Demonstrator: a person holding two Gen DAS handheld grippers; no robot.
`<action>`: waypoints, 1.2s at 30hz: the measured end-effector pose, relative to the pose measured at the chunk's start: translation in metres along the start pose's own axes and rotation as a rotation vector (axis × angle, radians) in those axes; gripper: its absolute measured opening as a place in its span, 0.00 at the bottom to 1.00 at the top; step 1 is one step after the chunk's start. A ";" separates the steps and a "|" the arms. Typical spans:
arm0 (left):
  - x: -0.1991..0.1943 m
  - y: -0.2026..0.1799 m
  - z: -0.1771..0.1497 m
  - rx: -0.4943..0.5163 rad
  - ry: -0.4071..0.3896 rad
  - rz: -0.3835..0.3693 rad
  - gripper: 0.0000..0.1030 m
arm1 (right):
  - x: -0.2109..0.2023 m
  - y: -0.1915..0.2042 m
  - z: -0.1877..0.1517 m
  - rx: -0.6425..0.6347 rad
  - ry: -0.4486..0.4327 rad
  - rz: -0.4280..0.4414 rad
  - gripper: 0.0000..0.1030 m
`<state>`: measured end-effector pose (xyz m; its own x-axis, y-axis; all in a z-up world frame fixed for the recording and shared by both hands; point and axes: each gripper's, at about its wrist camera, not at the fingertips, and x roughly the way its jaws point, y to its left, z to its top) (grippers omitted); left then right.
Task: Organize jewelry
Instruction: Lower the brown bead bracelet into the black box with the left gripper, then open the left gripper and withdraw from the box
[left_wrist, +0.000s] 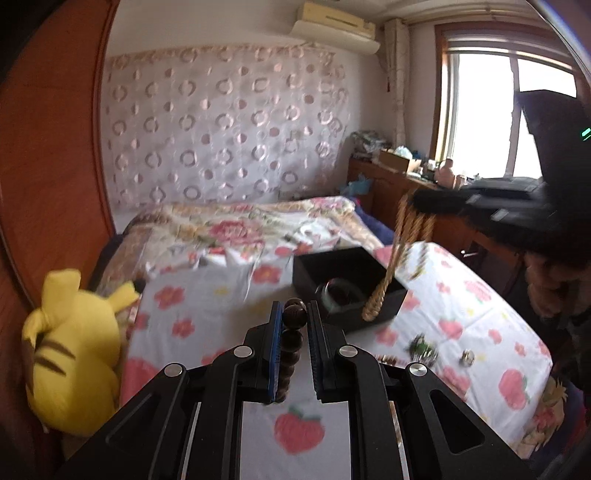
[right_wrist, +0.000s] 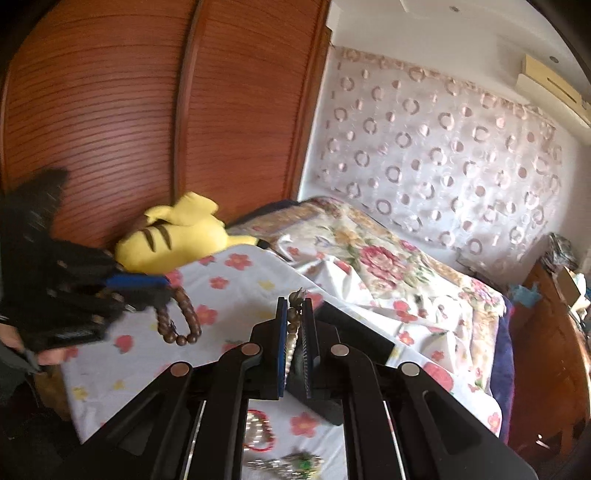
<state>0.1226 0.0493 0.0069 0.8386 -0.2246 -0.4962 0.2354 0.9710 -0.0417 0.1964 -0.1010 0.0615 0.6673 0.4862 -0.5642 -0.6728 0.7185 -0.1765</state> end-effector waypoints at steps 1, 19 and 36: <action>0.000 -0.002 0.006 0.005 -0.009 -0.004 0.12 | 0.007 -0.005 -0.001 0.003 0.012 -0.014 0.08; 0.042 -0.038 0.062 0.058 -0.022 -0.036 0.12 | 0.071 -0.058 -0.043 0.165 0.125 -0.068 0.20; 0.131 -0.055 0.069 0.056 0.088 -0.020 0.12 | 0.028 -0.080 -0.109 0.212 0.131 -0.084 0.21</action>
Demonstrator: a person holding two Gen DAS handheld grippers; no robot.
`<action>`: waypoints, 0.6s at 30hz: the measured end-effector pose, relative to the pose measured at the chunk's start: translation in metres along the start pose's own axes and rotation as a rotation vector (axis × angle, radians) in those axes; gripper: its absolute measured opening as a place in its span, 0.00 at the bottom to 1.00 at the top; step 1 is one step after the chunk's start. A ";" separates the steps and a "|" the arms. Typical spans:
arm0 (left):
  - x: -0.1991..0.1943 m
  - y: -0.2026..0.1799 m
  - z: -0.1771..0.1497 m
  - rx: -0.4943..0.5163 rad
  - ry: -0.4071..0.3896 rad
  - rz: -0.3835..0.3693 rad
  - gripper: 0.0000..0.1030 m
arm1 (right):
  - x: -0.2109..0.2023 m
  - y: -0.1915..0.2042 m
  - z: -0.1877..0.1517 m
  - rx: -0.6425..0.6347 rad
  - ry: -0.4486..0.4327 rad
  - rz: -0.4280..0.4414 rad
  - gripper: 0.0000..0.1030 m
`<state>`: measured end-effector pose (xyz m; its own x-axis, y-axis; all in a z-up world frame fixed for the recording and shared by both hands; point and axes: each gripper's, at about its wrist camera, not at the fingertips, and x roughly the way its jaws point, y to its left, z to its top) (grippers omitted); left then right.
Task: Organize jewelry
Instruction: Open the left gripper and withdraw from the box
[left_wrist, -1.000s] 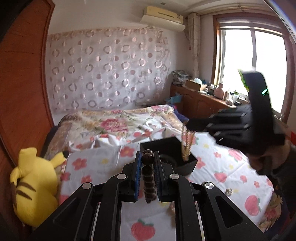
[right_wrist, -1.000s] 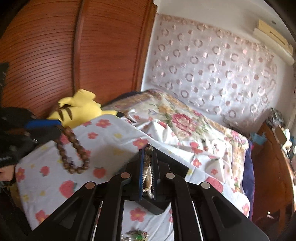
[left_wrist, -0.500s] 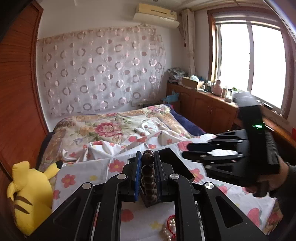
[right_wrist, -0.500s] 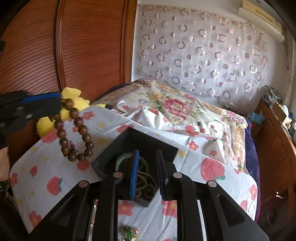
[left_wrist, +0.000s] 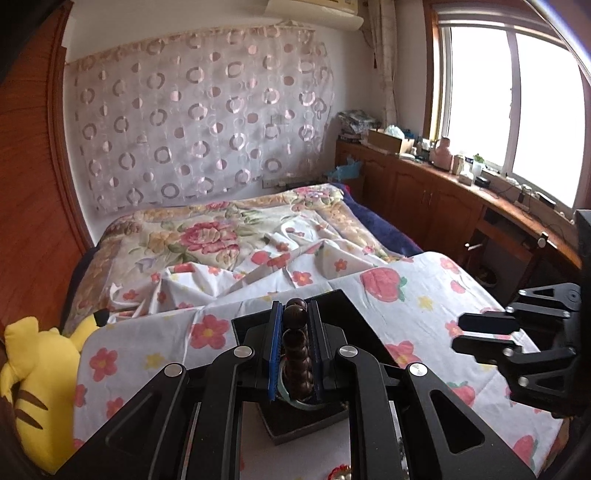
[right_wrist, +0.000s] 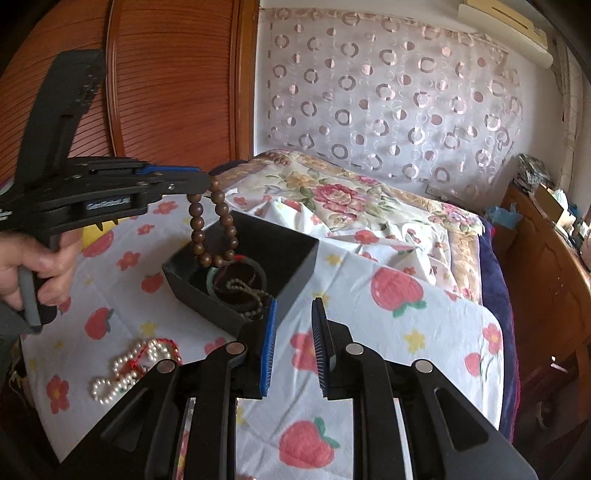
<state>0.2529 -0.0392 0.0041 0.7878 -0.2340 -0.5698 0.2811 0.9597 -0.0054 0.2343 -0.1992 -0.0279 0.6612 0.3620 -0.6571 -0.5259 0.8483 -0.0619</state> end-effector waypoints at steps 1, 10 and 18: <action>0.002 0.001 0.000 0.001 0.003 0.002 0.12 | 0.000 -0.002 -0.002 0.002 0.001 0.000 0.21; 0.008 0.001 -0.006 -0.017 0.022 0.010 0.21 | 0.001 0.001 -0.013 0.010 0.010 0.016 0.21; -0.017 0.001 -0.029 -0.015 0.004 0.013 0.60 | -0.013 0.008 -0.029 0.021 0.002 0.042 0.21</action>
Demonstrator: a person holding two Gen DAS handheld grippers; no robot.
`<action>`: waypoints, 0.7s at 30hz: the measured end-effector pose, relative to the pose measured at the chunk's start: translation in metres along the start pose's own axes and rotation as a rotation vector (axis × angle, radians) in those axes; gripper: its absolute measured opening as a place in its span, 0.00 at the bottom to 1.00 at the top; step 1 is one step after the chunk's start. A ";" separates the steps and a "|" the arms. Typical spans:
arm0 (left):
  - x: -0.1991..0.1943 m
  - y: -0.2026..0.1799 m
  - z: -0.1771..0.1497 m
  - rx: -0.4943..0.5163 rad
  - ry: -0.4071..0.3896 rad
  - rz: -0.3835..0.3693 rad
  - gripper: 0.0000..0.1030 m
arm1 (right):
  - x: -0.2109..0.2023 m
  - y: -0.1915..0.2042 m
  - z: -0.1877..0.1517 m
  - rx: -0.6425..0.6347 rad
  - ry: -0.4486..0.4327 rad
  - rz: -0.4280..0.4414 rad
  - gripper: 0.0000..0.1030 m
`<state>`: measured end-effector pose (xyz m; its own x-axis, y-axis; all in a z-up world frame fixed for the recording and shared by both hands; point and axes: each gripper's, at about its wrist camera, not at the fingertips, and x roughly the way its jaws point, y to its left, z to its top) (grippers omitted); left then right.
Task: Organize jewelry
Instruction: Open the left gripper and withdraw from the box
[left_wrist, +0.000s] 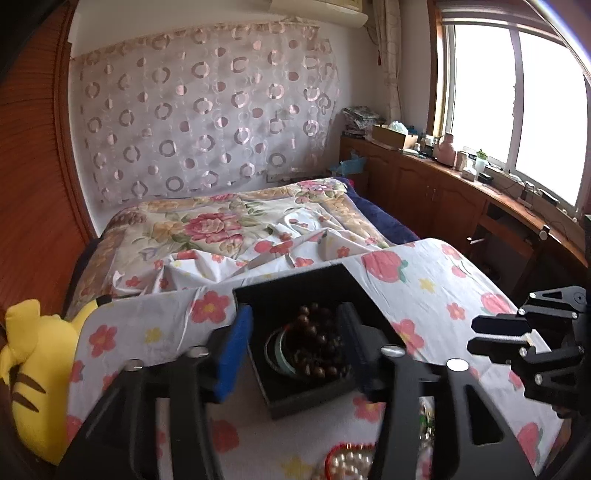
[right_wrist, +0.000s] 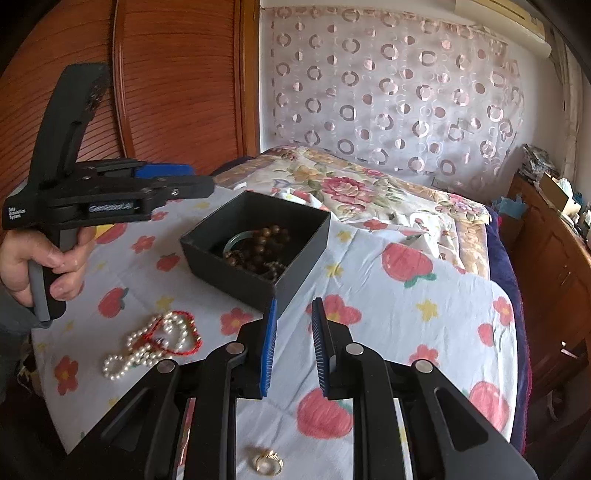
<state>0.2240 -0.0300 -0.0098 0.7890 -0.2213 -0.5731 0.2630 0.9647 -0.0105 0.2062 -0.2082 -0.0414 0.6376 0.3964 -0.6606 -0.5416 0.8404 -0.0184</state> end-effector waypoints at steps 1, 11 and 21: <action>-0.006 0.000 -0.005 0.000 -0.008 0.002 0.64 | -0.004 0.001 -0.005 0.004 -0.003 0.006 0.21; -0.042 0.001 -0.054 -0.021 -0.016 -0.002 0.93 | -0.022 -0.002 -0.049 0.048 0.017 0.005 0.39; -0.054 -0.009 -0.104 0.004 0.057 -0.031 0.93 | -0.011 -0.002 -0.099 0.038 0.159 0.009 0.26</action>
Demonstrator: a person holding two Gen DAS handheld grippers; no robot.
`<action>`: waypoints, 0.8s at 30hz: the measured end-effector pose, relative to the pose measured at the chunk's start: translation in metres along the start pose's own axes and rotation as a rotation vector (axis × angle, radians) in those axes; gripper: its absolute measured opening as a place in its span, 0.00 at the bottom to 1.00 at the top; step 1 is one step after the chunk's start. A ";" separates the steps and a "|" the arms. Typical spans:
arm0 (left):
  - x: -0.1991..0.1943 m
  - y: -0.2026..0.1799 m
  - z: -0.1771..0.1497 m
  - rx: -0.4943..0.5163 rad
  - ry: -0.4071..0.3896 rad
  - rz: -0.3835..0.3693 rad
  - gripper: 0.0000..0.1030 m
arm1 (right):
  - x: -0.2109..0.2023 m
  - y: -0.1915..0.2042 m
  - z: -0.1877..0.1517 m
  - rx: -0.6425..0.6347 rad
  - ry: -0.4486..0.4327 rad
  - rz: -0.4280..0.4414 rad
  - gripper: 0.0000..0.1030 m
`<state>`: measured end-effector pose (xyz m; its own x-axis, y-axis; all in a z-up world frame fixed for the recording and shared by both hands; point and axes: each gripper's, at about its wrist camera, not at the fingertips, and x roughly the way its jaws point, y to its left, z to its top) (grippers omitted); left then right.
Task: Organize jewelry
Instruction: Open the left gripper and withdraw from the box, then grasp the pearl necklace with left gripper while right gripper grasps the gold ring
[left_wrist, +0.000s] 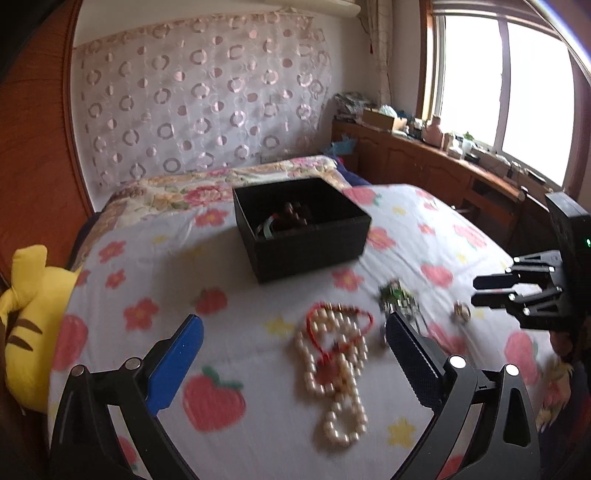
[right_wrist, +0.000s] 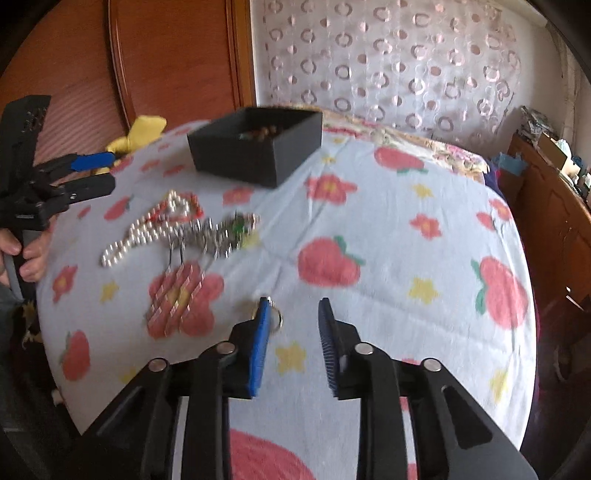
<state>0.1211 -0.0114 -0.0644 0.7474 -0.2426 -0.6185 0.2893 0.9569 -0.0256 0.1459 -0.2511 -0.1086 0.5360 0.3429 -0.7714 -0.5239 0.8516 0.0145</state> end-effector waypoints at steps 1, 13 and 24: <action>0.000 -0.001 -0.004 -0.002 0.009 -0.005 0.93 | 0.001 0.000 -0.001 0.000 0.007 0.004 0.25; -0.001 -0.008 -0.032 0.011 0.081 -0.035 0.93 | 0.014 0.007 0.004 -0.019 0.048 0.002 0.05; 0.005 -0.019 -0.042 0.037 0.145 -0.055 0.85 | 0.002 0.012 -0.001 -0.045 0.011 -0.003 0.05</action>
<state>0.0941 -0.0243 -0.0998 0.6367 -0.2661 -0.7237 0.3508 0.9358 -0.0354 0.1400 -0.2401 -0.1108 0.5305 0.3355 -0.7785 -0.5516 0.8339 -0.0165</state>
